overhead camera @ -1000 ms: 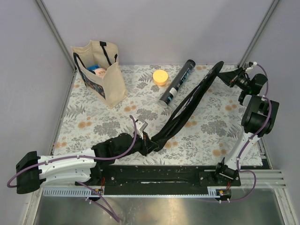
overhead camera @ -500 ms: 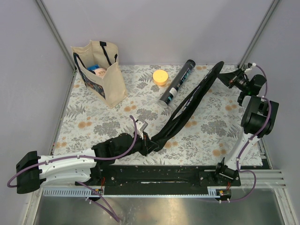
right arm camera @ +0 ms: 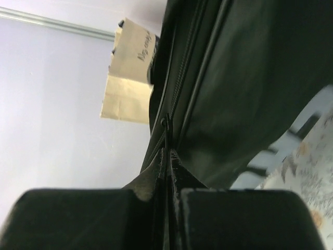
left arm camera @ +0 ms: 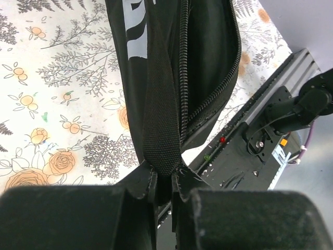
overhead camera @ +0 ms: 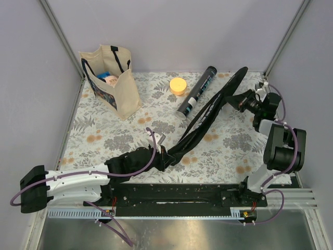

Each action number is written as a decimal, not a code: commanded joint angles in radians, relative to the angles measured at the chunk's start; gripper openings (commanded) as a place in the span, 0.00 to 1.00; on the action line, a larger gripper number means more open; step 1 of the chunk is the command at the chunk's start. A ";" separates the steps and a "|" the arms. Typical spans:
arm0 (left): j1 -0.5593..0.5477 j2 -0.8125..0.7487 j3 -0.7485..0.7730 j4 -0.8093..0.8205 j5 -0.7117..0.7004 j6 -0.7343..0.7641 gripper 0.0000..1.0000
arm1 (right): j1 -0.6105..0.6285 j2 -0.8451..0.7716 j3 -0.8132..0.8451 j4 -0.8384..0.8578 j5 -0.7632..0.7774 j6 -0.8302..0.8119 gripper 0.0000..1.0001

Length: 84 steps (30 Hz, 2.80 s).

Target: Pack up the badminton gear

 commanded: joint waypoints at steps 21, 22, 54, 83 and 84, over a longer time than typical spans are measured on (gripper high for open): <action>0.004 0.166 0.162 0.128 -0.203 0.037 0.00 | 0.490 -0.904 -0.494 -0.578 0.301 -0.084 0.00; 0.004 0.171 0.165 0.130 -0.203 0.038 0.00 | 0.516 -0.917 -0.501 -0.575 0.326 -0.073 0.00; 0.002 0.007 -0.104 0.355 -0.076 0.270 0.64 | 1.005 -0.899 -0.350 -0.630 0.733 -0.048 0.00; -0.018 0.103 -0.203 0.666 -0.140 0.902 0.63 | 1.005 -1.007 -0.276 -0.783 0.682 -0.127 0.00; -0.019 0.106 -0.209 0.688 -0.142 0.905 0.63 | 1.005 -1.011 -0.280 -0.786 0.681 -0.125 0.00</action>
